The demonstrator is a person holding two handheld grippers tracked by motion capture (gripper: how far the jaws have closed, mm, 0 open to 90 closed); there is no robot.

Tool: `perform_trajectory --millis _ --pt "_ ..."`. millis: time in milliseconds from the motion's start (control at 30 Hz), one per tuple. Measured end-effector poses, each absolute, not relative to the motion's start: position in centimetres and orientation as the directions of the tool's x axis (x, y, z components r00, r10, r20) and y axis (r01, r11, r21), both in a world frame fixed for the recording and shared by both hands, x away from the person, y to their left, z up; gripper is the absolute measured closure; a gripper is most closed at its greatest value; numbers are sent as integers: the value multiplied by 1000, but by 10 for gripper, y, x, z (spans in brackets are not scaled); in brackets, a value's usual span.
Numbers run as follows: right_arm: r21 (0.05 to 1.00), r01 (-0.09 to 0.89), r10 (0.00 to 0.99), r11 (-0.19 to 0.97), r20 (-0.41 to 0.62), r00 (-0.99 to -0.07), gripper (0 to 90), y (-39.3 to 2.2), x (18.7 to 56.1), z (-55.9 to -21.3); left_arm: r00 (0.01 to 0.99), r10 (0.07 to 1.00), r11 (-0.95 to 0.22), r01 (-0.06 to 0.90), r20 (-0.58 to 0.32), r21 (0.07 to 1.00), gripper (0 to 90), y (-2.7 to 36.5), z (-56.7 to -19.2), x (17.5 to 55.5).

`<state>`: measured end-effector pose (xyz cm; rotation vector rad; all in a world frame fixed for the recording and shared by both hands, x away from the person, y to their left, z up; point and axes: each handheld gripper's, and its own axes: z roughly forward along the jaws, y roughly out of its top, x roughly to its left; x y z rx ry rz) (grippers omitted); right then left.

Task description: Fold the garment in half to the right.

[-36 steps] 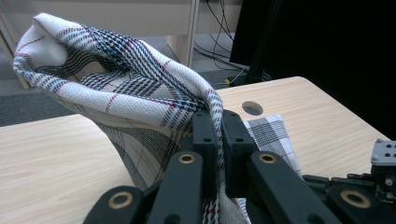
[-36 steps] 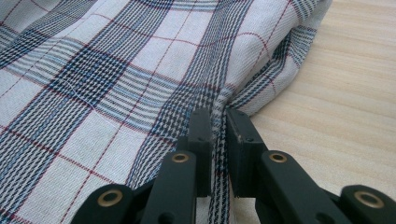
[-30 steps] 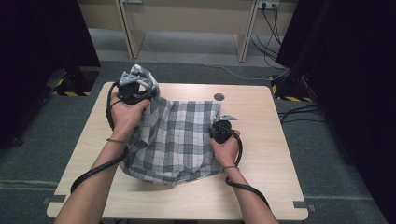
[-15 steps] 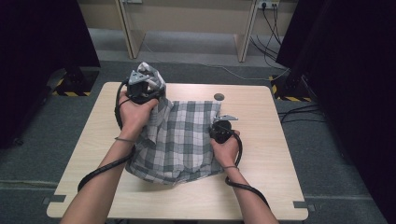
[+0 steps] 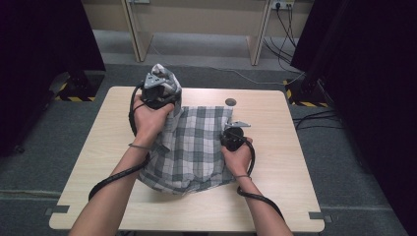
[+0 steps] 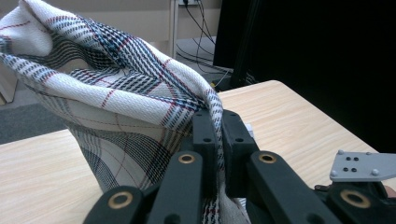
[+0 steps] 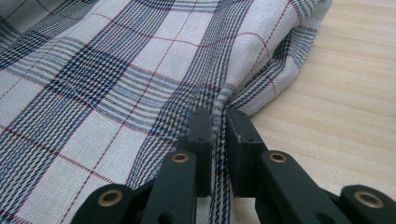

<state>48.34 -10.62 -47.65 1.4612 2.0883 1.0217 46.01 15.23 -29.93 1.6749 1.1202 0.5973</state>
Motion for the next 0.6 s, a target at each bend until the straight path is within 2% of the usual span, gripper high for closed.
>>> perform_trajectory --millis 600 --pt "751 633 922 188 87 -377 821 -106 483 -477 482 868 -85 382 -119 920 854 126 -301 463"
